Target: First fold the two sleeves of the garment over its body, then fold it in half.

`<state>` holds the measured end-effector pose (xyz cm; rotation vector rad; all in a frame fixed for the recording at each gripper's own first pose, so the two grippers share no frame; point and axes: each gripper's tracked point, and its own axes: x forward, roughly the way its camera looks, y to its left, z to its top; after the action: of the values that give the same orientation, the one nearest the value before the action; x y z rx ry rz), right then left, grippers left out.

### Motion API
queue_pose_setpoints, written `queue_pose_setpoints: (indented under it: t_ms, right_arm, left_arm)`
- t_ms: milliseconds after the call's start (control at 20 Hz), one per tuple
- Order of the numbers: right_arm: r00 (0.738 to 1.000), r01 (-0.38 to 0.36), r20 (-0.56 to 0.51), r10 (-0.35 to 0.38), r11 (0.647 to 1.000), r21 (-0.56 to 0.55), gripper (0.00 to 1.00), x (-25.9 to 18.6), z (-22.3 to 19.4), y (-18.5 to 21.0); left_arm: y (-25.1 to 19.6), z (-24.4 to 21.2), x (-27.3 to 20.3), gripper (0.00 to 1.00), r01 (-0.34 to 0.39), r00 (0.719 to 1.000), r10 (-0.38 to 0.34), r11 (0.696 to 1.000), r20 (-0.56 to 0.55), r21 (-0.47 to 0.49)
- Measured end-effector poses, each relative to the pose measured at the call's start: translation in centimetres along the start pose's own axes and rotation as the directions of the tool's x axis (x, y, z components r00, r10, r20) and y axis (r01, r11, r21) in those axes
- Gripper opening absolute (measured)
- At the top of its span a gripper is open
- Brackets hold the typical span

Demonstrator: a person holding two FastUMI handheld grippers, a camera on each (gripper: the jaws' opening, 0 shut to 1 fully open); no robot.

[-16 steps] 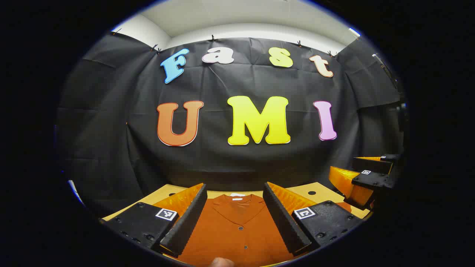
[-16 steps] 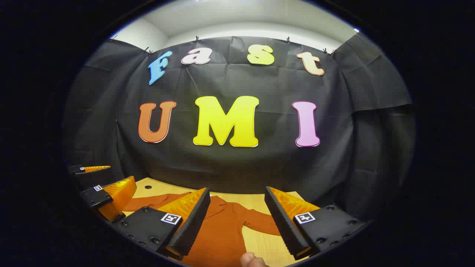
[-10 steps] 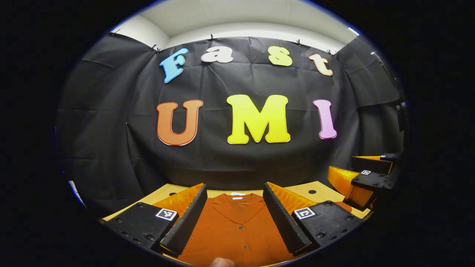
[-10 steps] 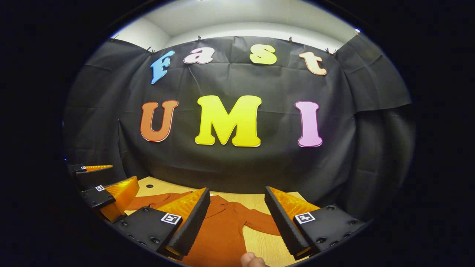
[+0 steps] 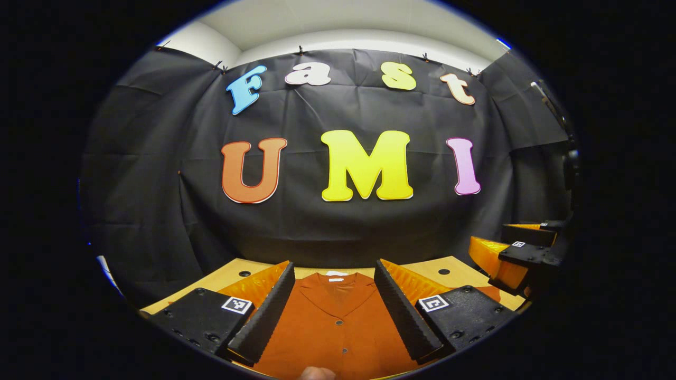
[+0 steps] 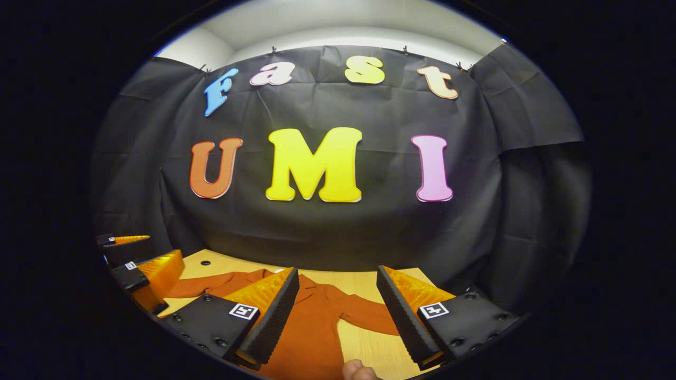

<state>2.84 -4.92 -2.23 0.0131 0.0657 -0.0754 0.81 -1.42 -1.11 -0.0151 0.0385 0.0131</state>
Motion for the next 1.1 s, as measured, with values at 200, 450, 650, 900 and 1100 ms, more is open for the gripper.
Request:
queue_pose_setpoints:
  t_ms: [200, 450, 650, 900, 1100]
  right_arm:
    - [0.982, 0.159, -0.104, -0.156, 0.987, 0.029, 0.95, 4.3, -3.4, -8.4]
    - [0.909, 0.333, -0.243, -0.339, 0.941, -0.066, 0.95, 8.7, -10.0, -20.8]
    - [0.835, 0.371, -0.408, -0.369, 0.926, -0.077, 0.95, 11.1, -16.8, -26.9]
    - [0.715, 0.365, -0.606, -0.35, 0.925, -0.105, 0.95, 12.1, -24.0, -29.9]
    - [0.579, 0.379, -0.781, -0.234, 0.925, 0.005, 0.95, 10.7, -27.5, -29.9]
  left_arm:
    - [-1.6, -1.0, 0.2, 0.99, 0.033, 0.998, -0.039, 0.993, -0.043, -0.116]
    - [-2.6, -2.8, 0.1, 0.98, 0.015, 0.994, -0.021, 0.998, -0.111, -0.053]
    - [-3.6, -2.4, -0.1, 0.98, -0.004, 0.995, 0.002, 1.0, -0.096, -0.028]
    - [-4.2, -1.7, 0.2, 0.98, -0.006, 0.997, 0.005, 1.0, -0.073, -0.016]
    - [-3.1, -1.9, 0.9, 0.98, 0.002, 0.998, -0.004, 1.0, -0.067, -0.024]
